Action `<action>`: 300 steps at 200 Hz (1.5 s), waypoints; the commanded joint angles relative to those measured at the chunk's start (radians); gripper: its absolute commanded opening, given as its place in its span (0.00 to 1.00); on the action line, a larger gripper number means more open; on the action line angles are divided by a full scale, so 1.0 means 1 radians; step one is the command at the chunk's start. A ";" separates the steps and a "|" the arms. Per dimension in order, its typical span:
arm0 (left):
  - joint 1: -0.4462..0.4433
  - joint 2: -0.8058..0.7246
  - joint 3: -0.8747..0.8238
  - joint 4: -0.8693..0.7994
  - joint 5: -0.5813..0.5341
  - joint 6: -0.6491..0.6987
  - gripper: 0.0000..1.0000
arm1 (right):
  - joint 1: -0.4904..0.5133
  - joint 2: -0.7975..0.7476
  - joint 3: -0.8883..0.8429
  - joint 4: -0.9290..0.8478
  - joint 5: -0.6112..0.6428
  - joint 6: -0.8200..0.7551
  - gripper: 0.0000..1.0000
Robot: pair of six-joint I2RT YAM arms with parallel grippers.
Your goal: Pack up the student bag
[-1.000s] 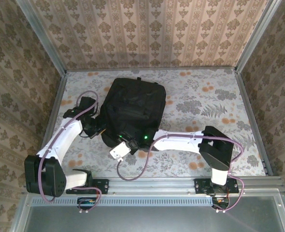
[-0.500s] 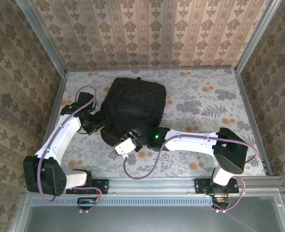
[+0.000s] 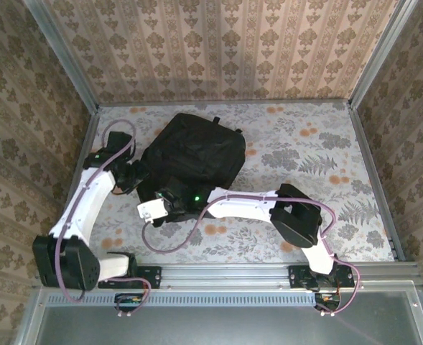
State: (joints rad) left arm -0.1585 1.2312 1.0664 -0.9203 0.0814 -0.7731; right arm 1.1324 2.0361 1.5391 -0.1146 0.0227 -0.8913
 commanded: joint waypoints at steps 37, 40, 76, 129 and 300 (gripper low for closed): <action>0.058 -0.116 -0.101 -0.052 -0.001 -0.070 0.53 | 0.008 0.008 0.022 0.034 0.023 0.053 0.00; 0.058 -0.113 -0.104 -0.050 0.001 -0.072 0.53 | 0.007 0.006 0.021 0.033 0.025 0.053 0.00; 0.051 -0.084 -0.157 0.012 0.038 -0.106 0.39 | 0.006 -0.001 0.016 0.023 0.037 0.034 0.00; 0.042 -0.045 -0.217 0.173 0.089 -0.115 0.34 | 0.009 0.006 0.031 -0.010 0.017 0.004 0.00; 0.083 -0.041 -0.146 0.122 0.002 -0.018 0.00 | -0.026 -0.311 -0.376 -0.066 -0.009 -0.363 0.00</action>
State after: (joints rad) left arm -0.0978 1.2030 0.8619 -0.8436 0.1917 -0.8268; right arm 1.1347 1.7821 1.1992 -0.0719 0.0624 -1.2732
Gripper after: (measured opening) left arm 0.042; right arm 0.067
